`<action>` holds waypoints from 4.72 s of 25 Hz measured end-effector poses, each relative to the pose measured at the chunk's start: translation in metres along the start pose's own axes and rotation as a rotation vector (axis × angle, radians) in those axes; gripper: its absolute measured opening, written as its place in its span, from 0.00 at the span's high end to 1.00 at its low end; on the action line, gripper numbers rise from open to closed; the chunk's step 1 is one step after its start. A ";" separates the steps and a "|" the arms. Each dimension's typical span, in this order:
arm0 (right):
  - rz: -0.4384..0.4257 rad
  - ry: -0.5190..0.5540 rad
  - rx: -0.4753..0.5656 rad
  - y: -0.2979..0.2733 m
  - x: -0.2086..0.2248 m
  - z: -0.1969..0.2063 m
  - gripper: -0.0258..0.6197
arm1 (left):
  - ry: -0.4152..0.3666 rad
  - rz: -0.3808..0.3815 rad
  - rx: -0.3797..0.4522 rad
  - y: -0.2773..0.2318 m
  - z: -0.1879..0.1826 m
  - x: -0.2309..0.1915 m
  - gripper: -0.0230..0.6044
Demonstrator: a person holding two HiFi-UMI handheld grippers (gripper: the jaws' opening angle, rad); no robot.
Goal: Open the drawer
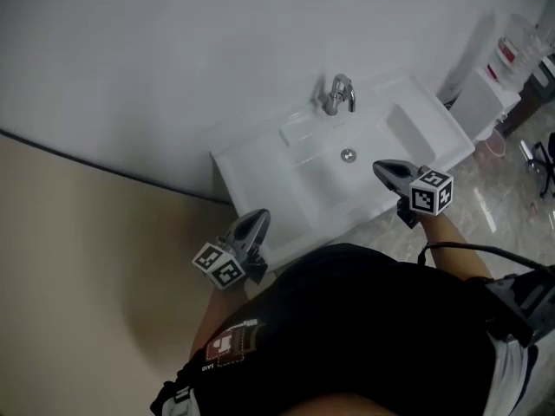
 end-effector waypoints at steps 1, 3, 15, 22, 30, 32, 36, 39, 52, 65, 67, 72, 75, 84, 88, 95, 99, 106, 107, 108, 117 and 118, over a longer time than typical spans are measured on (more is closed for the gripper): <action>0.012 0.001 0.007 0.005 0.000 0.001 0.96 | 0.004 0.016 -0.017 -0.007 0.003 0.000 0.97; 0.030 0.004 0.017 0.016 0.006 0.001 0.96 | 0.003 0.043 -0.044 -0.021 0.010 0.003 0.97; 0.063 -0.052 0.042 0.101 0.109 0.018 0.96 | -0.006 0.083 -0.131 -0.150 0.068 0.051 0.97; 0.066 -0.083 0.049 0.138 0.167 0.042 0.96 | 0.038 0.146 -0.276 -0.230 0.133 0.083 0.97; 0.151 -0.130 0.052 0.190 0.211 0.086 0.96 | 0.112 0.290 -0.478 -0.299 0.220 0.116 0.97; 0.188 -0.137 0.059 0.205 0.224 0.096 0.96 | 0.120 0.330 -0.521 -0.314 0.239 0.122 0.97; 0.261 -0.160 0.079 0.238 0.248 0.121 0.96 | 0.134 0.387 -0.606 -0.336 0.279 0.138 0.97; 0.308 -0.186 0.089 0.260 0.260 0.144 0.96 | 0.148 0.419 -0.671 -0.344 0.307 0.151 0.97; 0.411 -0.190 0.080 0.296 0.320 0.240 0.96 | 0.169 0.474 -0.883 -0.350 0.441 0.184 0.97; 0.425 -0.219 0.085 0.272 0.381 0.340 0.95 | 0.151 0.345 -0.956 -0.327 0.558 0.138 0.97; 0.433 -0.224 0.090 0.268 0.387 0.349 0.94 | 0.133 0.336 -0.958 -0.324 0.567 0.128 0.97; 0.412 -0.220 0.099 0.256 0.401 0.365 0.92 | 0.107 0.325 -0.969 -0.324 0.587 0.114 0.97; 0.403 -0.220 0.108 0.255 0.410 0.375 0.90 | 0.108 0.318 -0.971 -0.326 0.601 0.113 0.97; 0.404 -0.239 0.168 0.253 0.428 0.398 0.86 | 0.049 0.317 -0.997 -0.328 0.625 0.108 0.97; 0.384 -0.252 0.208 0.247 0.436 0.406 0.82 | 0.015 0.323 -1.002 -0.332 0.636 0.100 0.97; 0.356 -0.312 0.287 0.239 0.446 0.421 0.74 | -0.054 0.308 -1.034 -0.340 0.655 0.094 0.97; 0.357 -0.333 0.316 0.238 0.452 0.423 0.71 | -0.067 0.323 -1.045 -0.338 0.661 0.095 0.97; 0.351 -0.259 0.270 0.223 0.461 0.413 0.69 | -0.070 0.335 -1.058 -0.340 0.661 0.102 0.97; 0.350 -0.251 0.262 0.219 0.461 0.410 0.69 | -0.068 0.335 -1.058 -0.339 0.659 0.103 0.97; 0.349 -0.241 0.251 0.215 0.461 0.407 0.69 | -0.065 0.334 -1.056 -0.339 0.658 0.104 0.97; 0.369 -0.173 0.164 0.204 0.465 0.401 0.75 | -0.042 0.322 -1.033 -0.336 0.650 0.104 0.97; 0.368 -0.163 0.155 0.204 0.465 0.401 0.75 | -0.042 0.321 -1.032 -0.336 0.649 0.104 0.97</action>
Point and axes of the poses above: the fingertips, and each gripper's own axes: y backward along the fingers, x to its right, z out of its underside, the point moved 9 cm from there along y, backward along the fingers, and after that the axes turned 15 degrees about x, right-handed, at the moved point
